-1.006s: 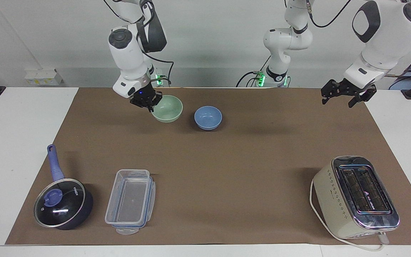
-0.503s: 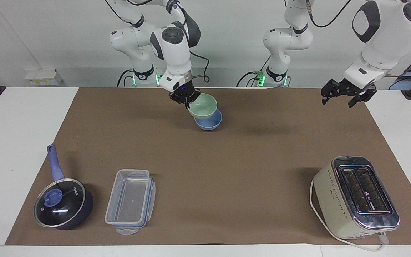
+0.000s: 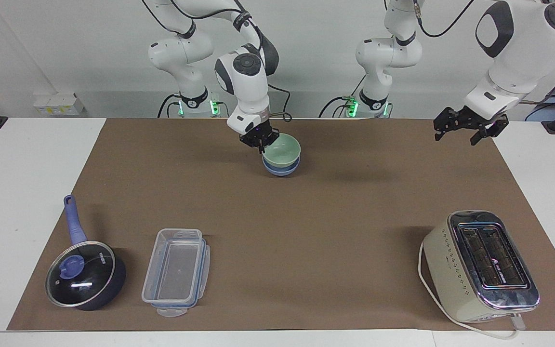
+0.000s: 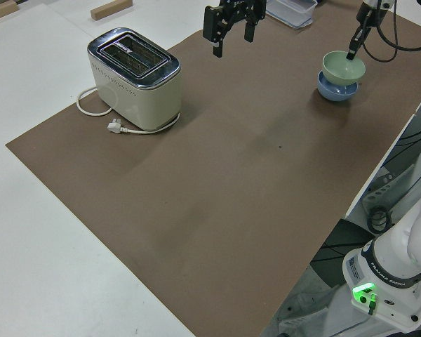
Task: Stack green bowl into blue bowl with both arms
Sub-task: 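Carry the green bowl over the blue bowl with the right gripper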
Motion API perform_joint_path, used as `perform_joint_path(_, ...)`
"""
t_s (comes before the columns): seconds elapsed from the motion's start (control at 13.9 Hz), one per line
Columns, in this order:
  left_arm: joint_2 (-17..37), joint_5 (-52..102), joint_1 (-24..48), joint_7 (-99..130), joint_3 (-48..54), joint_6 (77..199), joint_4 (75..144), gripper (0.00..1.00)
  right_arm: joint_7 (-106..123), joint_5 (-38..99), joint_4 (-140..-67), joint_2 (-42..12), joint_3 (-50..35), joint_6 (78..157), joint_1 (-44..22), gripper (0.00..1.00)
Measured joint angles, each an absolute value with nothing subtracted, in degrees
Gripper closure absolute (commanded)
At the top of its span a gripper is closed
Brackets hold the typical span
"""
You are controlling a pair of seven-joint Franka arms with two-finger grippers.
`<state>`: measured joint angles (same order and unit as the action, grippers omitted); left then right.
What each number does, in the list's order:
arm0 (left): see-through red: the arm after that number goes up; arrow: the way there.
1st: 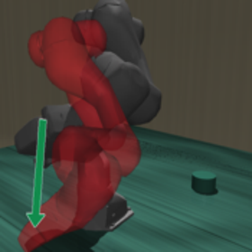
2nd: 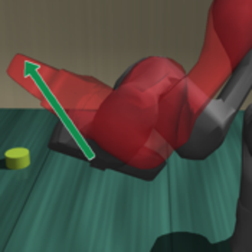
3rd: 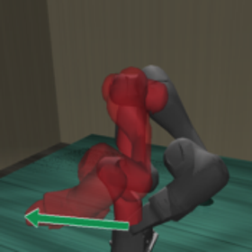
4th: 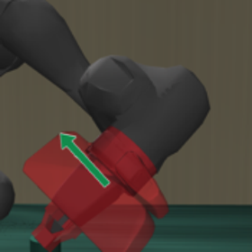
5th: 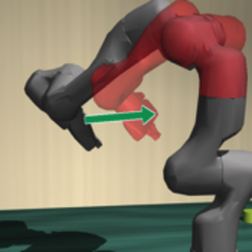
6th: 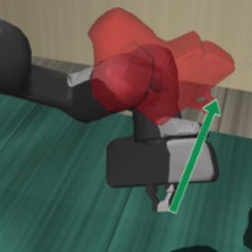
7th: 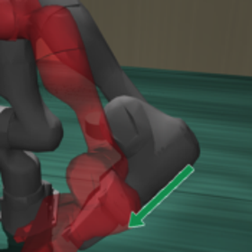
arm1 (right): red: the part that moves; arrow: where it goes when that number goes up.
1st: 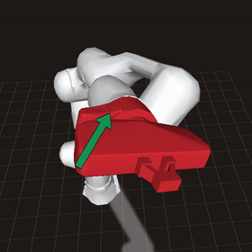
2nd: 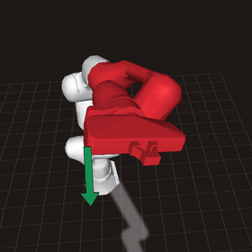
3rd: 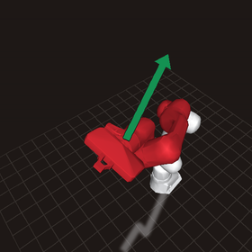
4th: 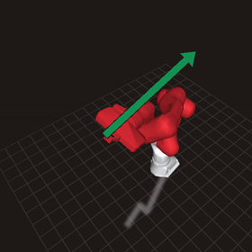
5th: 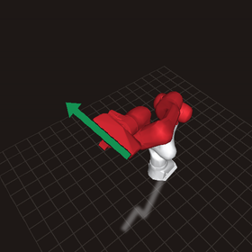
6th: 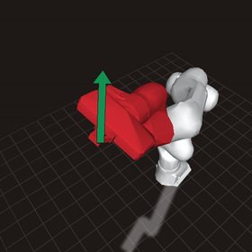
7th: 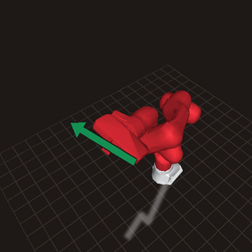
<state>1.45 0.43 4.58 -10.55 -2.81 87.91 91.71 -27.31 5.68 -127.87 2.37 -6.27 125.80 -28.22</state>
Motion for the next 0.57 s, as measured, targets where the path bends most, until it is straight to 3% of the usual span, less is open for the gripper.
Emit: perform_joint_path(0.57, 1.4, 0.4, 4.6, -10.5, -2.8, 87.9, 91.7, 0.00, -26.5, 8.4, -129.4, 1.7, -6.1, 127.1, -28.1, 1.00)
